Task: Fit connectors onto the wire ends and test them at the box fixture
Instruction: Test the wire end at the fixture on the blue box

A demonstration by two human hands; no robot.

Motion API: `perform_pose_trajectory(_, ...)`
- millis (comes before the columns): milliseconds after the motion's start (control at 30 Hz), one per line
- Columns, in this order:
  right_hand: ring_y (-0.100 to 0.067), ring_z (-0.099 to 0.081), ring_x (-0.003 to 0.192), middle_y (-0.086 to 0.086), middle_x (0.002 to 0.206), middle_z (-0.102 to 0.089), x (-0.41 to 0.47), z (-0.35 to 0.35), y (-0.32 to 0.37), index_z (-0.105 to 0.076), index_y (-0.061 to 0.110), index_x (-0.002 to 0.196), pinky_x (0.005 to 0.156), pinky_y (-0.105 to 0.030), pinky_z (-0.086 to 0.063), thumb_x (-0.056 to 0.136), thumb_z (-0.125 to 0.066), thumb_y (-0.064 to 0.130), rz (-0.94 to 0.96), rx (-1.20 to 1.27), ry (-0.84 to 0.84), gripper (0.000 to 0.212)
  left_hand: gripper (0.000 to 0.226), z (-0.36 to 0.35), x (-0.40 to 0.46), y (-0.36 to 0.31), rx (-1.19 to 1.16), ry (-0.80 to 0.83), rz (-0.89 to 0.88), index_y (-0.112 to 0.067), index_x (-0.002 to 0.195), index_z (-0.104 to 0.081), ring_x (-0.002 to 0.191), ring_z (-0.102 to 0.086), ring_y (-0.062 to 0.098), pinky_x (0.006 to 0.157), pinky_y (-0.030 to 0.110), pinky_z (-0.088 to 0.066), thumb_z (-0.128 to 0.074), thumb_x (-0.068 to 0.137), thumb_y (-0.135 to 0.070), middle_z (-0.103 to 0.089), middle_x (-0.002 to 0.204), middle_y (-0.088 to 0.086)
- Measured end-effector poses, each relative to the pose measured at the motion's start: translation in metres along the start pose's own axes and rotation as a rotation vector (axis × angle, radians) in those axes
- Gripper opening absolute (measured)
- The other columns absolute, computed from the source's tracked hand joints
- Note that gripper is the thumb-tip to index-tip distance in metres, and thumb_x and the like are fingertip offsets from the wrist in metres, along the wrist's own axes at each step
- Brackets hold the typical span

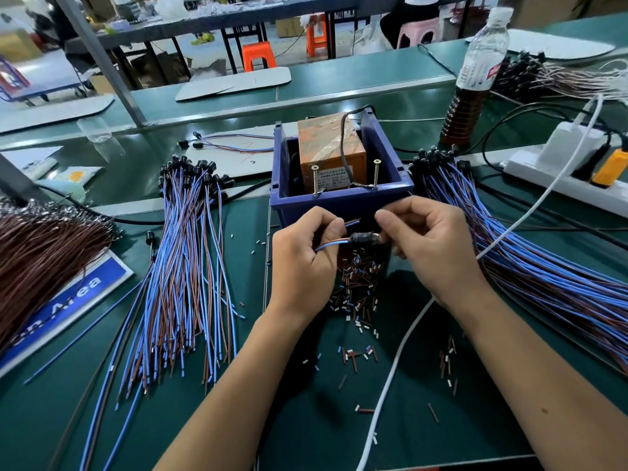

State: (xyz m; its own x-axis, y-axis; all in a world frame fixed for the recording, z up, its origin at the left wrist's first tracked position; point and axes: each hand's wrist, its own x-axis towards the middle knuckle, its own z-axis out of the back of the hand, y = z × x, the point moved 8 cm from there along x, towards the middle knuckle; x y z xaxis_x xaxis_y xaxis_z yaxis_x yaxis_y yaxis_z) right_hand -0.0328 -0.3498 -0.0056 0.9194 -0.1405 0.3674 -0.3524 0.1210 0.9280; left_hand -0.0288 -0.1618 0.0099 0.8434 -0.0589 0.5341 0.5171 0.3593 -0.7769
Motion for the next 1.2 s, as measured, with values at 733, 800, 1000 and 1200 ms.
perform_pose_trajectory(733,-0.011,-0.053,0.052,-0.005,0.072,-0.071,0.000,0.005,0.002,-0.079,0.019,0.086,0.050,-0.018,-0.045,0.090,-0.078,0.022,-0.056,0.280,-0.009,0.005,0.025,0.015,0.000,-0.004,-0.088,-0.148,-0.034,-0.020,0.077,-0.063,0.057,-0.058,0.022,0.051,0.033,-0.047,-0.058,0.102,-0.023,-0.063,0.065,-0.001)
perform_pose_trajectory(800,-0.012,-0.054,0.052,-0.006,0.074,-0.073,-0.003,-0.003,0.001,-0.079,0.017,0.091,0.050,-0.019,-0.045,0.086,-0.081,0.018,-0.069,0.217,0.038,0.006,0.026,0.016,0.000,-0.001,-0.110,-0.150,-0.006,-0.024,0.075,-0.061,0.056,-0.057,0.021,0.052,0.028,-0.044,-0.058,0.101,-0.024,-0.061,0.063,-0.004)
perform_pose_trajectory(1000,-0.006,-0.054,0.051,-0.010,0.073,-0.072,-0.014,-0.038,0.009,-0.077,0.002,0.101,0.047,-0.017,-0.041,0.085,-0.078,0.010,-0.049,0.337,0.093,0.018,0.027,0.002,-0.004,-0.002,-0.174,-0.095,0.035,-0.016,0.074,-0.060,0.057,-0.049,0.006,0.054,0.028,-0.041,-0.058,0.101,-0.015,-0.058,0.061,-0.008)
perform_pose_trajectory(1200,-0.005,-0.067,0.057,-0.001,0.071,-0.075,-0.015,-0.036,0.007,-0.075,-0.003,0.095,0.053,-0.011,-0.049,0.089,-0.073,-0.004,-0.088,0.465,-0.014,0.007,0.027,-0.009,-0.007,-0.008,-0.244,-0.036,0.066,-0.015,0.076,-0.060,0.058,-0.052,0.002,0.057,0.021,-0.041,-0.057,0.102,-0.007,-0.063,0.064,-0.006)
